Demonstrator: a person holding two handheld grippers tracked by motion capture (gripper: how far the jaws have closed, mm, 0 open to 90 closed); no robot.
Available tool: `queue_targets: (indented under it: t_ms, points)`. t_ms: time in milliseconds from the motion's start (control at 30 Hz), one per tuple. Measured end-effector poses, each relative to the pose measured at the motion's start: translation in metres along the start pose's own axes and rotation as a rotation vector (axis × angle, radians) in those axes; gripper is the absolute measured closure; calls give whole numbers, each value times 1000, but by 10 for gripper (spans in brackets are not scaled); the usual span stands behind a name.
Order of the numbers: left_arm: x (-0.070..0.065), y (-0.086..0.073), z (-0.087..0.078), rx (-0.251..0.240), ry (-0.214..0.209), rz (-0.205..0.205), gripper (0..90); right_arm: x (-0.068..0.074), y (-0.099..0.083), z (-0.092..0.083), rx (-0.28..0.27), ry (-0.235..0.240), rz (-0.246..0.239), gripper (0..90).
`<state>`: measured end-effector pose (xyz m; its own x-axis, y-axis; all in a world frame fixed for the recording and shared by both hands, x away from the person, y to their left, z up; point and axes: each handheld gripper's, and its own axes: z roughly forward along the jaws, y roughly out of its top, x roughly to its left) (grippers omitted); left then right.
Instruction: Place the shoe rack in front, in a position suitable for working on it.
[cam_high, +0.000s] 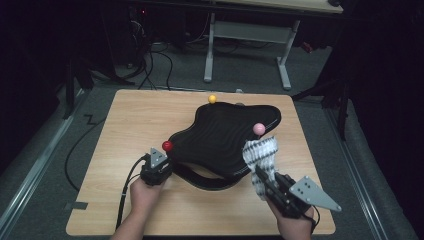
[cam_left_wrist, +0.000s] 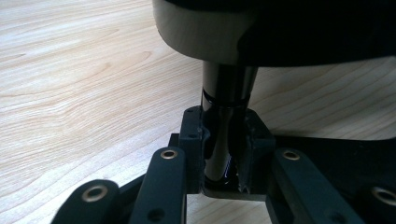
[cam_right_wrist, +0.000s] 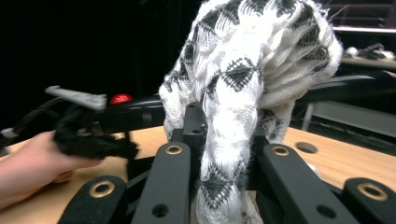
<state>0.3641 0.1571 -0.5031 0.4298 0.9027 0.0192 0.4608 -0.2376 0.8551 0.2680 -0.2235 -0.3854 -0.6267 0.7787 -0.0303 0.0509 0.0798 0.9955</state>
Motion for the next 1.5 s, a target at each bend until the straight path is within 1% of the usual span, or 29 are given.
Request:
queue_targets:
  t_ms: [33, 67, 133, 233, 333, 400, 567, 633, 700, 733, 833, 867, 900, 1000, 1033, 1167, 1267, 1300, 1333, 1367, 1433, 1500]
  points:
    - [0, 0, 0, -1, 1, 1, 742, -7, 0, 4, 5, -6, 11, 793]
    - [1, -1, 0, -2, 0, 3, 742, -7, 0, 4, 5, -6, 11, 793]
    - [1, -1, -1, -4, -2, 3, 742, -20, -1, 13, 31, -17, 37, 793]
    - [1, -1, 0, -4, -1, 1, 742, -38, -7, 31, 93, -25, 66, 792]
    - [0, -1, -1, -4, -2, -3, 742, -40, -7, 34, 98, -25, 67, 792]
    - [0, -1, -1, -5, -1, -4, 742, -39, -7, 32, 93, -16, 64, 792]
    - [1, -1, 0, -4, 0, -5, 742, -24, -5, 15, 67, 16, 33, 792]
    - [1, -1, 0, -6, 1, -7, 742, -18, -5, 7, 53, 37, 20, 791]
    - [1, -1, 0, -4, 3, -9, 742, -6, -5, -3, 39, 63, -21, 791]
    - [1, -1, 0, -4, 3, -9, 742, -6, -5, -3, 39, 63, -21, 791]
    - [0, -1, 0, -5, 5, -10, 742, 9, -4, -9, 37, 91, -73, 791]
    - [1, -1, 0, -5, 5, -10, 742, 18, -4, -10, 39, 118, -99, 791]
    - [1, -1, 0, -5, 5, -10, 742, 18, -4, -10, 39, 118, -99, 791]
    - [1, -1, 0, -6, 7, -7, 742, 34, -7, -6, 54, 175, -127, 790]
    - [1, -1, 0, -5, 7, -7, 742, 39, -7, -4, 57, 187, -136, 789]
    - [1, -1, 0, -6, 6, -2, 741, 53, -8, 7, 73, 223, -153, 789]
    - [1, -1, 0, -8, 4, 2, 741, 67, -12, 20, 96, 246, -173, 789]
    - [1, -1, 0, -8, 4, 2, 741, 67, -12, 20, 96, 246, -173, 789]
    - [1, -1, 0, -8, 4, 4, 741, 72, -16, 26, 111, 248, -180, 788]
    - [1, -1, 0, -8, 3, 5, 741, 73, -17, 27, 114, 244, -179, 788]
    - [1, -2, 0, -9, 0, 7, 740, 74, -17, 28, 111, 242, -179, 788]
    - [1, -2, 0, -11, -1, 8, 741, 72, -13, 22, 92, 236, -166, 789]
